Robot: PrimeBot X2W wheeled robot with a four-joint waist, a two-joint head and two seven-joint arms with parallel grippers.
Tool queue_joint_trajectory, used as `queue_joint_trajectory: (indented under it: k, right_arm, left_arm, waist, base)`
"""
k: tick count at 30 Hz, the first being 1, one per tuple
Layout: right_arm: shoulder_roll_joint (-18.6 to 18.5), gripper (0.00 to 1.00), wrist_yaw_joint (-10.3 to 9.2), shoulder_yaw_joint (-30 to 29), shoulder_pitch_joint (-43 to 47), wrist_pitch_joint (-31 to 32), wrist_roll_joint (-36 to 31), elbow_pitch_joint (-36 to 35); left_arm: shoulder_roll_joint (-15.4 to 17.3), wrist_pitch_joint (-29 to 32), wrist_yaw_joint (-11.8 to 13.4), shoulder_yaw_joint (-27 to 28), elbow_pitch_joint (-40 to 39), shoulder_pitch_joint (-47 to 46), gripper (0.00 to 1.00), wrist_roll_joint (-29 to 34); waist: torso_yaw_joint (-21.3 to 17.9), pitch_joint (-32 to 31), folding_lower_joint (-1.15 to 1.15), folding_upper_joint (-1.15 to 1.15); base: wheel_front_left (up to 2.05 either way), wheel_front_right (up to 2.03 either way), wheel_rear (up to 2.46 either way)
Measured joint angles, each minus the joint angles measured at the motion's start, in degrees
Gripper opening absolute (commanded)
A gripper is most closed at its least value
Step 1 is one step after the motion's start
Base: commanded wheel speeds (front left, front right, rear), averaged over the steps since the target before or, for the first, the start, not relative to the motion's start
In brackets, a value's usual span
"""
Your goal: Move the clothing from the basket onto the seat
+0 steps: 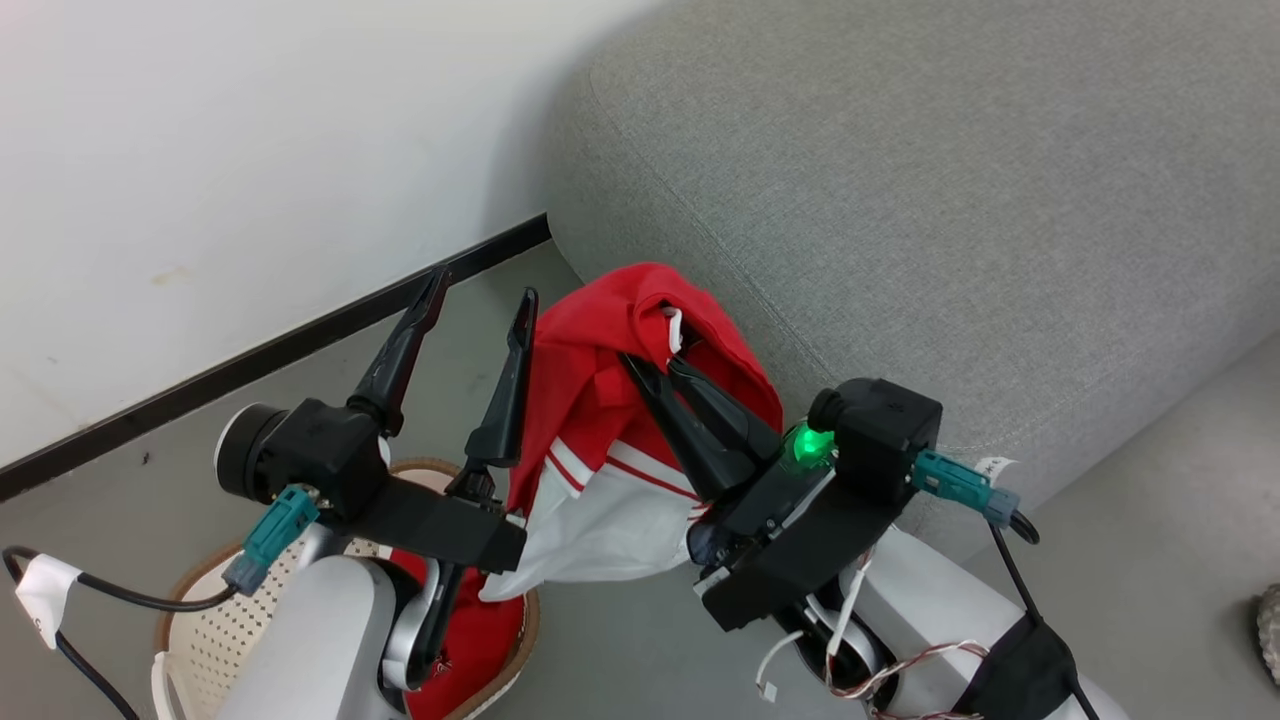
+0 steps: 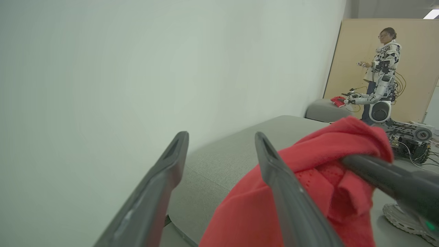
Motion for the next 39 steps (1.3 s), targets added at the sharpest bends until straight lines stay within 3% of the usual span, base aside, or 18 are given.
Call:
queue_joint_trajectory:
  k: [16, 24, 39]
  right_arm:
    - [-1.10, 0.00, -1.00, -4.95, 1.07, 0.00, -1.96, -1.93]
    - [-5.16, 0.00, -2.48, -12.03, -0.44, -0.01, -2.37, -1.83]
    - [-11.49, 0.00, -3.03, -23.07, -6.90, -0.02, -3.36, 2.54]
  left_arm:
    - [0.08, -0.04, -0.47, -0.19, 1.19, -0.39, 1.00, 0.02]
    - [-0.02, -0.04, -0.47, -0.47, 1.24, -0.53, 1.00, 0.03]
    - [0.64, 0.45, -0.56, -0.97, 1.20, -1.46, 1.00, 0.43]
  waist:
    - [-1.07, 1.09, 0.00, 0.00]
    - [-0.90, 1.87, 0.00, 0.00]
    - [0.00, 4.99, 0.00, 0.00]
  base:
    - [0.00, 0.00, 0.00]
    - [0.00, 0.00, 0.00]
    - [0.00, 0.00, 0.00]
